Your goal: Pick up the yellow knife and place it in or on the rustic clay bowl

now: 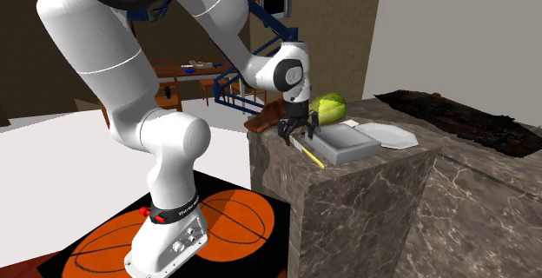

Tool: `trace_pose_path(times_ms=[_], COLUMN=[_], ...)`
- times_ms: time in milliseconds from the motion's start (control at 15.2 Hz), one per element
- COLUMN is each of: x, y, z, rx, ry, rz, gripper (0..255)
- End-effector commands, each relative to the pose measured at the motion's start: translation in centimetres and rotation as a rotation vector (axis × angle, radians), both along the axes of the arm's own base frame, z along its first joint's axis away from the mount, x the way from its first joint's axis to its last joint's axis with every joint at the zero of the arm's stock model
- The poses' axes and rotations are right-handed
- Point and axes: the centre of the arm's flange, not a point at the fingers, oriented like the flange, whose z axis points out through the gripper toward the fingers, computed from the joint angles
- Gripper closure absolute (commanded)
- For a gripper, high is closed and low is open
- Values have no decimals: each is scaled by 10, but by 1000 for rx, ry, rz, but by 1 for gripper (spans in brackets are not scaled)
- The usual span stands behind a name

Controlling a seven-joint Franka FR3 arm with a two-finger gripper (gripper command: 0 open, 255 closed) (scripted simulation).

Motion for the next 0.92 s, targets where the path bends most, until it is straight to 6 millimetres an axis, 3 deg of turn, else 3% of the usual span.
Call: trace_pose_path(times_ms=[0, 132, 594, 660, 858], x=[1, 2, 2, 2, 2], y=[-1, -2, -2, -2, -2], z=[-11, -19, -19, -19, -19], rx=[-1, -1, -1, -1, -1], ry=[-1, -1, -1, -1, -1], rz=[1, 1, 1, 1, 1], gripper=[0, 0, 0, 255, 255])
